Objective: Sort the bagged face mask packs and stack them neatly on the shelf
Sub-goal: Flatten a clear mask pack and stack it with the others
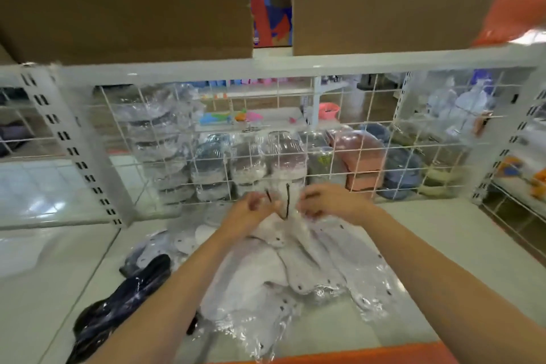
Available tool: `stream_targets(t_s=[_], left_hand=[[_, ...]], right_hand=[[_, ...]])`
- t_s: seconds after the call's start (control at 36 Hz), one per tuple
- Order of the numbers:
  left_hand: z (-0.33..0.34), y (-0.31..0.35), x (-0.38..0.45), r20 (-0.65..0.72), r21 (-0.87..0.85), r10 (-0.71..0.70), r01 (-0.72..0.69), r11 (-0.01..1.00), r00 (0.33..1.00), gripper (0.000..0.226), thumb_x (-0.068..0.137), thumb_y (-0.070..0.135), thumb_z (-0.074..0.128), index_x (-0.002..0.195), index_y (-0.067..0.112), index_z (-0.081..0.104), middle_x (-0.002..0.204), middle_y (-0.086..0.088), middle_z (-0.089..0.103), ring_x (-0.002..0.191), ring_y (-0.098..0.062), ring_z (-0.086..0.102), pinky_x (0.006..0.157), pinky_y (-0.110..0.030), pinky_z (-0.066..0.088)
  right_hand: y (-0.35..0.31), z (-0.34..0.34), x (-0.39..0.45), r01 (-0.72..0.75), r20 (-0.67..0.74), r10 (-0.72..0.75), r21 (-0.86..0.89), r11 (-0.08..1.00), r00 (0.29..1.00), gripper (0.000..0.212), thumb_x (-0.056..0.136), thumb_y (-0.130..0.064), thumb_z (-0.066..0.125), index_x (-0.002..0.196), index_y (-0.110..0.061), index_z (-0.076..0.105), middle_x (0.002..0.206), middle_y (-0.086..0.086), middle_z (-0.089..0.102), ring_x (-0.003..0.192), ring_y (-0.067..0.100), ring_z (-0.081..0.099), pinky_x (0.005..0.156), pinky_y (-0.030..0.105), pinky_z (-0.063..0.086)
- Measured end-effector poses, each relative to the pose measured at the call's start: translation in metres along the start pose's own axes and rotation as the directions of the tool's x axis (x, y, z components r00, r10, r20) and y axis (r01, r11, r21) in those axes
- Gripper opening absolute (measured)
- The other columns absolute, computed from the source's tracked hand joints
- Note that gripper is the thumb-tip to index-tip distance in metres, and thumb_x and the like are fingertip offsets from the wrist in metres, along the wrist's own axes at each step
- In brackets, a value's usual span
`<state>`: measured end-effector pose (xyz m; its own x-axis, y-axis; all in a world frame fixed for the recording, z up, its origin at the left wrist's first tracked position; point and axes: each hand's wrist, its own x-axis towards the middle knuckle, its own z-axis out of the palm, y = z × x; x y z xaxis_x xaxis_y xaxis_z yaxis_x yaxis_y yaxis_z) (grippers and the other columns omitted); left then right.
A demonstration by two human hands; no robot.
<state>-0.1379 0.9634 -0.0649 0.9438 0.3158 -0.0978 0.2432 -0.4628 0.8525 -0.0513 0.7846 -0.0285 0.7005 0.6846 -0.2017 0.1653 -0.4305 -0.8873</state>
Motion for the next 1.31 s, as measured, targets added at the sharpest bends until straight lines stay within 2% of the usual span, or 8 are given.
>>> stream_targets(t_s=[0.11, 0.22, 0.33, 0.42, 0.56, 0.75, 1.0, 1.31], left_hand=[[0.012, 0.029, -0.015, 0.148, -0.378, -0.027, 0.082, 0.922, 0.989, 0.035, 0.083, 0.045, 0.066, 0.105, 0.025, 0.048, 0.111, 0.016, 0.054, 0.11, -0.011, 0.05, 0.096, -0.026, 0.037], [0.033, 0.037, -0.02, 0.2, -0.394, -0.07, 0.145, 0.907, 0.977, 0.015, 0.091, 0.024, 0.059, 0.102, 0.015, 0.064, 0.102, 0.004, 0.066, 0.095, -0.014, 0.063, 0.088, -0.027, 0.048], [0.05, 0.031, -0.018, 0.11, -0.488, -0.154, 0.188, 0.852, 0.982, 0.008, 0.09, 0.013, 0.061, 0.091, 0.008, 0.067, 0.094, -0.012, 0.069, 0.086, -0.024, 0.065, 0.085, -0.038, 0.052], [0.059, 0.028, -0.018, 0.055, -0.484, -0.188, 0.191, 0.854, 0.981, 0.019, 0.089, -0.005, 0.055, 0.089, 0.012, 0.065, 0.09, -0.013, 0.069, 0.08, -0.024, 0.066, 0.077, -0.037, 0.054], [0.06, 0.027, -0.02, 0.075, -0.474, -0.179, 0.193, 0.859, 0.981, 0.035, 0.086, -0.014, 0.05, 0.109, 0.007, 0.063, 0.097, -0.014, 0.07, 0.088, -0.027, 0.067, 0.078, -0.038, 0.054], [0.061, 0.022, -0.018, 0.099, -0.614, -0.239, 0.248, 0.749, 0.966, 0.025, 0.086, -0.009, 0.056, 0.108, 0.0, 0.06, 0.086, -0.013, 0.072, 0.071, -0.018, 0.07, 0.059, -0.023, 0.057], [0.072, 0.018, -0.019, 0.065, -0.656, -0.25, 0.23, 0.719, 0.966, 0.028, 0.081, -0.013, 0.058, 0.107, -0.004, 0.06, 0.085, -0.013, 0.071, 0.076, -0.021, 0.069, 0.065, -0.027, 0.055], [0.064, 0.017, -0.027, 0.057, -0.61, -0.3, 0.271, 0.744, 0.952, 0.011, 0.089, 0.0, 0.052, 0.085, 0.002, 0.062, 0.077, -0.011, 0.066, 0.08, -0.027, 0.061, 0.095, -0.046, 0.045]], right_hand=[[0.006, -0.028, -0.008, 0.071, -0.086, -0.03, 0.518, 0.852, 0.996, 0.02, 0.091, -0.008, 0.057, 0.073, -0.015, 0.058, 0.06, -0.004, 0.059, 0.056, 0.009, 0.054, 0.062, 0.025, 0.05], [0.03, -0.042, -0.015, 0.034, -0.172, 0.055, 0.475, 0.88, 0.984, 0.013, 0.093, -0.012, 0.056, 0.08, -0.013, 0.06, 0.072, 0.004, 0.06, 0.058, 0.01, 0.059, 0.063, 0.026, 0.055], [0.069, -0.043, -0.02, -0.154, -0.229, 0.141, -0.038, 0.987, 0.963, 0.018, 0.096, -0.019, 0.051, 0.101, -0.007, 0.064, 0.102, 0.015, 0.065, 0.088, 0.023, 0.063, 0.083, 0.033, 0.049], [0.104, -0.029, -0.027, -0.275, -0.133, 0.251, -0.662, 0.698, 0.959, 0.057, 0.091, -0.052, 0.048, 0.126, -0.007, 0.053, 0.131, 0.012, 0.055, 0.117, 0.028, 0.053, 0.098, 0.034, 0.041], [0.129, -0.001, -0.034, -0.338, -0.171, 0.334, -0.767, 0.546, 0.927, 0.107, 0.065, -0.08, 0.051, 0.146, -0.016, 0.021, 0.156, 0.011, 0.015, 0.14, 0.037, 0.019, 0.108, 0.051, 0.026], [0.112, -0.018, -0.043, -0.205, -0.158, 0.149, -0.896, 0.393, 0.976, 0.038, 0.089, -0.036, 0.045, 0.119, -0.013, 0.053, 0.123, 0.008, 0.055, 0.117, 0.026, 0.046, 0.097, 0.039, 0.036], [0.116, -0.004, -0.053, -0.126, -0.035, 0.192, -0.867, 0.482, 0.981, 0.074, 0.08, -0.064, 0.051, 0.129, -0.009, 0.042, 0.124, 0.011, 0.049, 0.114, 0.029, 0.049, 0.094, 0.039, 0.043], [0.096, -0.037, -0.048, -0.293, -0.275, 0.143, -0.653, 0.698, 0.951, 0.023, 0.091, -0.028, 0.045, 0.1, -0.011, 0.059, 0.109, 0.011, 0.06, 0.101, 0.027, 0.058, 0.08, 0.029, 0.044]])
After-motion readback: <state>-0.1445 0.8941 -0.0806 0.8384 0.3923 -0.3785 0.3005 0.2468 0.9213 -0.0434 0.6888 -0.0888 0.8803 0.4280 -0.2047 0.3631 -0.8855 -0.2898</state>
